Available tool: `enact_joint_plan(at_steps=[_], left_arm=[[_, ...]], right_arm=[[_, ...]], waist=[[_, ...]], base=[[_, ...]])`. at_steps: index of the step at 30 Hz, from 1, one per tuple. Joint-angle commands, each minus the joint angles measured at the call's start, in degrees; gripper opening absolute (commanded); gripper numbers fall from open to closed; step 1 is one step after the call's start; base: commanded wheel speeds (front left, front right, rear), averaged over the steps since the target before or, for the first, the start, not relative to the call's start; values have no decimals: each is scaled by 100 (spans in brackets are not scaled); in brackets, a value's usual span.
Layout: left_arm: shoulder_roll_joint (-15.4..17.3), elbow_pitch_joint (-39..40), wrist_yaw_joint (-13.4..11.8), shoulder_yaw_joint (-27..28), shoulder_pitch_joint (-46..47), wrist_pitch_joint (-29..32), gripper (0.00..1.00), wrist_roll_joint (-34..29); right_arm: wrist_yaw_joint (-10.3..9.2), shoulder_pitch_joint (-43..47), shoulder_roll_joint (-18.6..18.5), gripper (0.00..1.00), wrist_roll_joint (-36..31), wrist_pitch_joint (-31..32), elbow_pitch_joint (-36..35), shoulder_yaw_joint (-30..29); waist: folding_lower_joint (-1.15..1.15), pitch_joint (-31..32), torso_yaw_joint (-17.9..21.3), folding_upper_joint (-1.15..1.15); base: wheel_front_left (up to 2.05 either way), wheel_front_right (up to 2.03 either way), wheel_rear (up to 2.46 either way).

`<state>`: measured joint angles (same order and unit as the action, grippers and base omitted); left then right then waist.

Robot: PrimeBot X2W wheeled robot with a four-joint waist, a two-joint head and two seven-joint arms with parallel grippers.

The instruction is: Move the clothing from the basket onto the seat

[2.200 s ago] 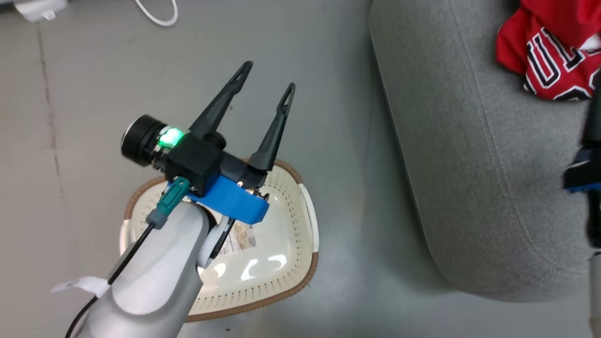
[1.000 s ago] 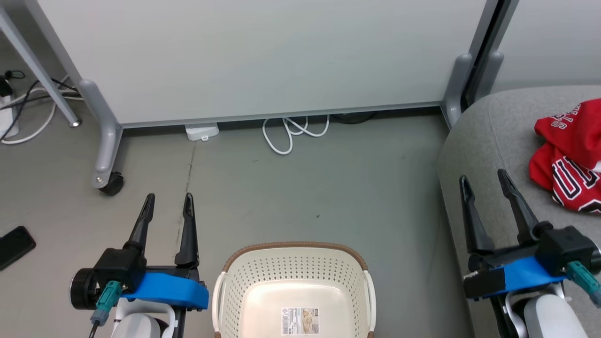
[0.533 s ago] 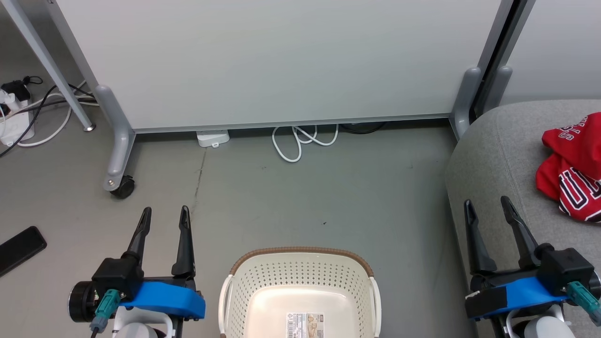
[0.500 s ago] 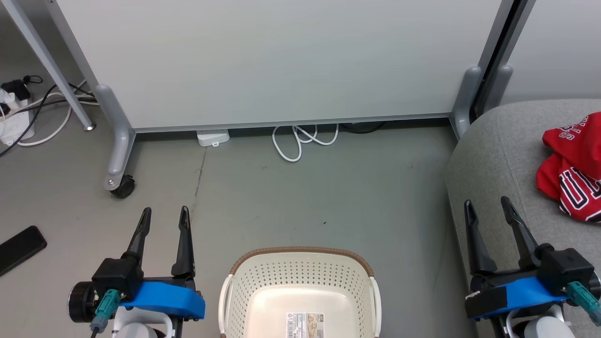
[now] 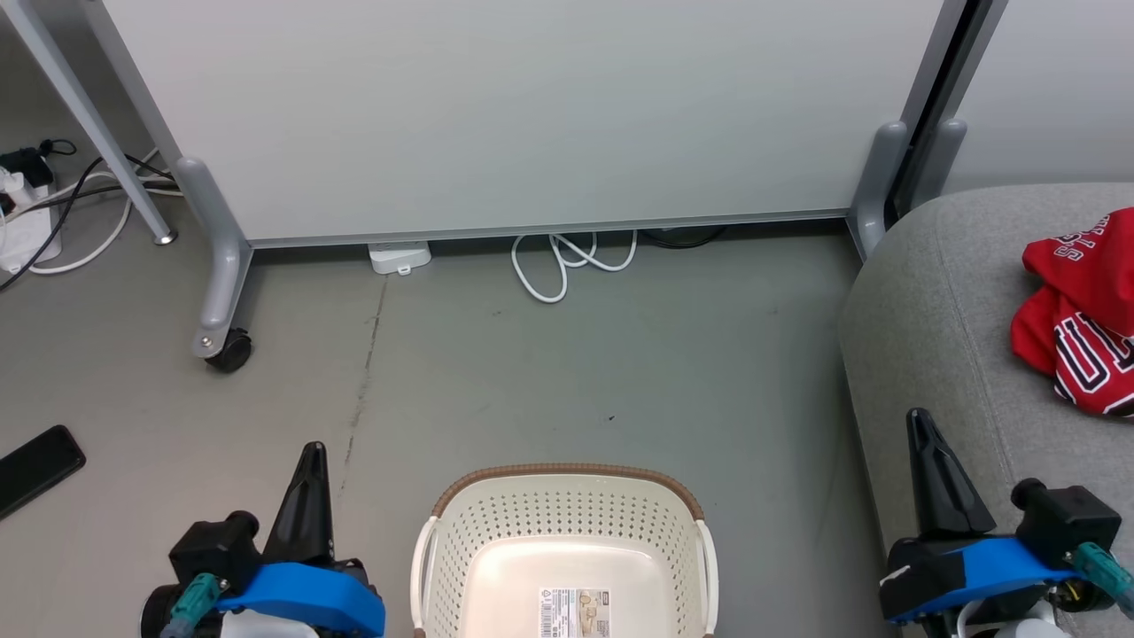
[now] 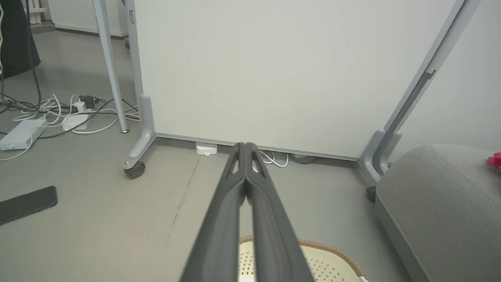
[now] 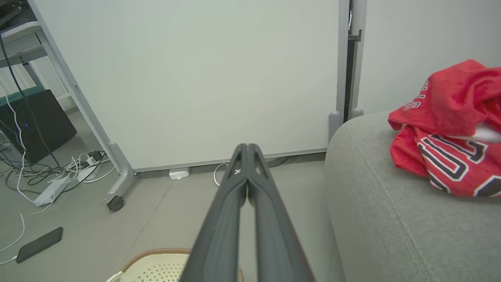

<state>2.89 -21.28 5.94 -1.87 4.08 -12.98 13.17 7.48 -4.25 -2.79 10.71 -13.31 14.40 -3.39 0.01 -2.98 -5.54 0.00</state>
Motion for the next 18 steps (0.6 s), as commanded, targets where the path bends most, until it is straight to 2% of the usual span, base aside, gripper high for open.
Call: enact_joint_plan(at_steps=[1, 18], left_arm=[[10, 114, 14, 73, 145, 63, 0, 308], [9, 280, 48, 218, 150, 446, 0, 1950]], right_arm=[[0, -88, -10, 0, 334, 72, -79, -32], [0, -98, -11, 0, 2024, 463, -105, -72]], waist=[[0, 4, 10, 0], [0, 42, 84, 0]], base=[[0, 0, 0], [0, 0, 0]])
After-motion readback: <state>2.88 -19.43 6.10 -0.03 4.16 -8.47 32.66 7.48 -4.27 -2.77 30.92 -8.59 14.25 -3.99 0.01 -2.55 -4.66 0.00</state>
